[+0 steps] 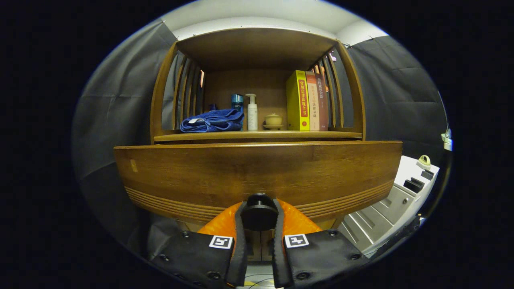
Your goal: Pull open the drawer, take out the items inside it, and place them on the countertop above the cabinet.
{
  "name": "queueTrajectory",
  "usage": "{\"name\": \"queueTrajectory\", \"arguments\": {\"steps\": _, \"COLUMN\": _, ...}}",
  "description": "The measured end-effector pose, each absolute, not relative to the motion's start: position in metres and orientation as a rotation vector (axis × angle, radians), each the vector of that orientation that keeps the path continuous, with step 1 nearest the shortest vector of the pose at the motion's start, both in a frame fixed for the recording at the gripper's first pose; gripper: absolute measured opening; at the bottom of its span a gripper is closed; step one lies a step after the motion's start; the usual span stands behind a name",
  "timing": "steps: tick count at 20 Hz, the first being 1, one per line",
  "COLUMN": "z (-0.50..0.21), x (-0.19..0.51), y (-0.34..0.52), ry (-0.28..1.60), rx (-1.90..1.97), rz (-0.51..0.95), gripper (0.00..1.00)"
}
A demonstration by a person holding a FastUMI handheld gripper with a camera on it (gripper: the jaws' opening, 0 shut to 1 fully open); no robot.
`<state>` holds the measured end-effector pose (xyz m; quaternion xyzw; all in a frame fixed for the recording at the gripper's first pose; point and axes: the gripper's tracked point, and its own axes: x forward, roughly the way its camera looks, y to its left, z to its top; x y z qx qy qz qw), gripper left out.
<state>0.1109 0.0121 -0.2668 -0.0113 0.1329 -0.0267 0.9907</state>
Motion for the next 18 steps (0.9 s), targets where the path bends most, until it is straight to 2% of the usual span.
{"name": "queueTrajectory", "arguments": {"steps": 8, "z": -0.261, "x": 0.061, "y": 0.015, "ry": 0.309, "rx": -0.027, "rz": -0.035, "gripper": 0.33}}
{"name": "queueTrajectory", "arguments": {"steps": 18, "z": -0.277, "x": 0.051, "y": 0.015, "ry": 0.332, "rx": -0.028, "rz": -0.036, "gripper": 0.33}}
